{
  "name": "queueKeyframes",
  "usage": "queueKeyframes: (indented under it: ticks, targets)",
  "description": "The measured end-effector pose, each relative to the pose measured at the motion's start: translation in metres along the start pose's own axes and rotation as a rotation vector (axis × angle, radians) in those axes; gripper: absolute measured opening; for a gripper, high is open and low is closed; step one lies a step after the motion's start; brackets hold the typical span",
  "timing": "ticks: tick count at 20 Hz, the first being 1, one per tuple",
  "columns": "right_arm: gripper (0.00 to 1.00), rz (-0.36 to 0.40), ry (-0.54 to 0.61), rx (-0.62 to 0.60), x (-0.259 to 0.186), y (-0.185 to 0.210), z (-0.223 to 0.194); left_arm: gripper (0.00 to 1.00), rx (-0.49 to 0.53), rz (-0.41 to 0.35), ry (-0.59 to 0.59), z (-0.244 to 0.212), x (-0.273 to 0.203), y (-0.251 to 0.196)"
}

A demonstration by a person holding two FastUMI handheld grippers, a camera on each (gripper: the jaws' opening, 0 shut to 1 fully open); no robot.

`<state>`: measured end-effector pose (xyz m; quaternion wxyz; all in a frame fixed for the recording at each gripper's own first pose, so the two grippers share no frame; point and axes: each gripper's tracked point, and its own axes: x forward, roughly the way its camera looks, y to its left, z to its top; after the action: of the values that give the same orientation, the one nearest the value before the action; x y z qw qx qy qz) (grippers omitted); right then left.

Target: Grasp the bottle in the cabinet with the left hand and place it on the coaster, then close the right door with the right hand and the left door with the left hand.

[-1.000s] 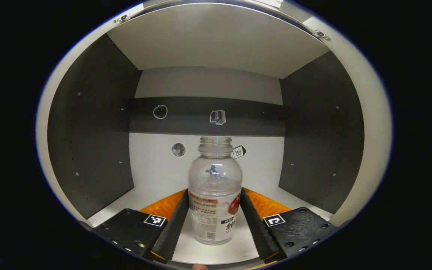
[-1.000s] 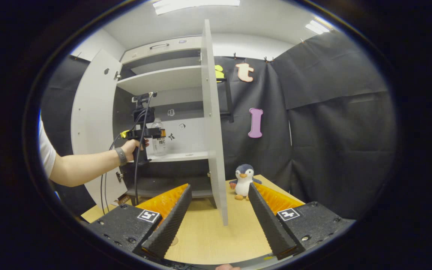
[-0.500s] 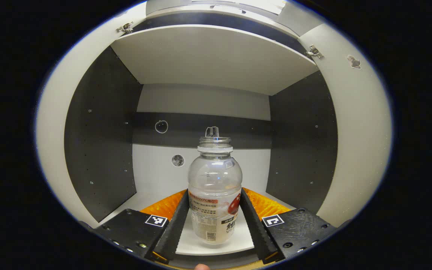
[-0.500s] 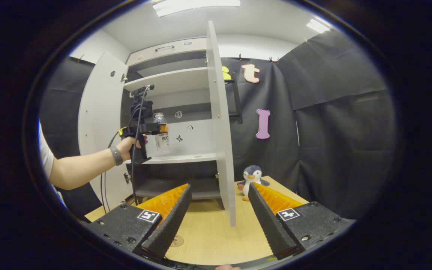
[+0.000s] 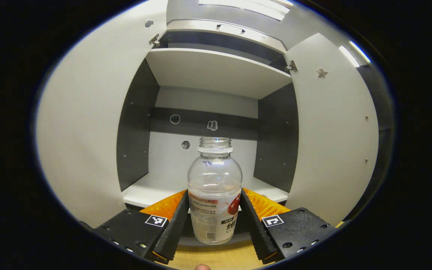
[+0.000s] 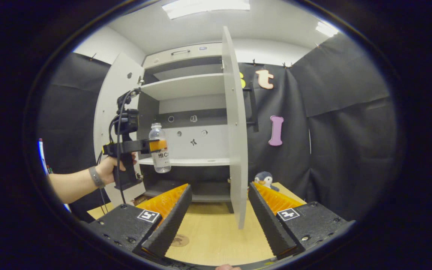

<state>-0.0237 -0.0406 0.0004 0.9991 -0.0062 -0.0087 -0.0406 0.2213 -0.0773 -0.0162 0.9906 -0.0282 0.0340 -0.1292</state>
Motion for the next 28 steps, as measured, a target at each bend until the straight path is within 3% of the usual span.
queueKeyframes:
  ticks: [6,17,18,19,20,23,26,28]
  targets:
    - [0.99,0.012,0.005,0.005,-0.008,-0.003,0.005,0.76,-0.006,0.040,-0.013,-0.052,-0.057,-0.007]
    - [0.99,-0.040,0.059,-0.017,-0.018,-0.020,0.017,0.77,0.113,0.065,0.077,-0.220,-0.113,-0.072]
    - [0.94,-0.046,0.067,-0.026,-0.021,-0.022,0.017,0.77,0.107,0.061,0.081,-0.229,-0.116,-0.077]
    - [0.99,-0.047,0.076,-0.034,-0.022,-0.022,0.016,0.80,0.093,0.060,0.086,-0.237,-0.116,-0.078]
    - [0.99,-0.050,0.087,-0.043,-0.023,-0.024,0.014,0.77,0.082,0.071,0.092,-0.243,-0.116,-0.079]
    - [0.95,-0.065,0.112,-0.065,-0.026,-0.030,0.012,0.77,0.066,0.118,0.103,-0.253,-0.120,-0.069]
    - [0.95,-0.070,0.125,-0.052,-0.023,-0.034,0.009,0.77,0.009,0.126,0.137,-0.272,-0.129,-0.068]
    - [0.95,-0.076,0.129,-0.057,-0.021,-0.037,0.009,0.77,0.025,0.126,0.119,-0.269,-0.131,-0.070]
